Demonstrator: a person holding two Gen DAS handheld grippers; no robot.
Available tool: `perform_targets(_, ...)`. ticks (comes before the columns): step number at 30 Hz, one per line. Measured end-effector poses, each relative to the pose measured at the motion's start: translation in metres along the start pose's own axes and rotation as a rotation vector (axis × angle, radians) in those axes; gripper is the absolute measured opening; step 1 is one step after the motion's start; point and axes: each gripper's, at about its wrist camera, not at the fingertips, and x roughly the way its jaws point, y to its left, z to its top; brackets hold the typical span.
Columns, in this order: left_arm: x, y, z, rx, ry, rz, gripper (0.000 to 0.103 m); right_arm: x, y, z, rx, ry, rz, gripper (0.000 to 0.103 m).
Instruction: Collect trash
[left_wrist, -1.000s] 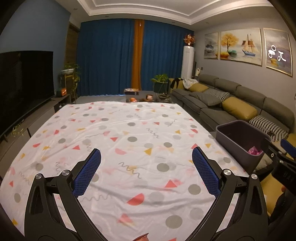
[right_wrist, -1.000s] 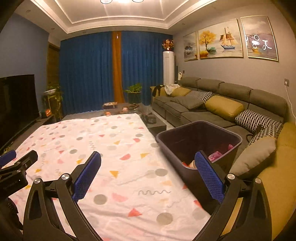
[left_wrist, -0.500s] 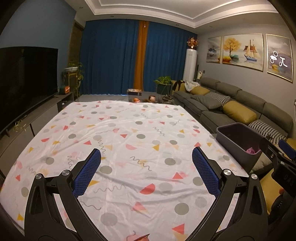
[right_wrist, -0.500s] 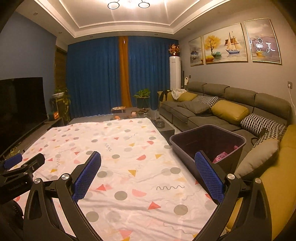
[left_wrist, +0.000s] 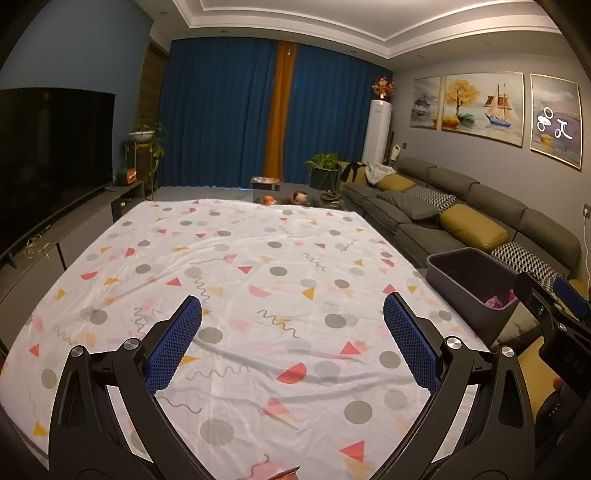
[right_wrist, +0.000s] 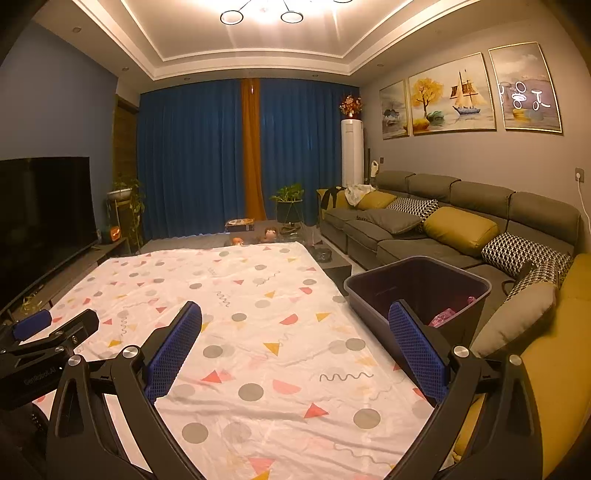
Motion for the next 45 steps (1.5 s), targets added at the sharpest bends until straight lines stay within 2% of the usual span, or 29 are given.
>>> perform_targets(45, 0.0037, -0.0004, 0.0026, -0.011, 0.004, -0.027, 0.097, 0.0025, 0.0028, 0.0003, 0.002, -0.002, 0.009, 0.098)
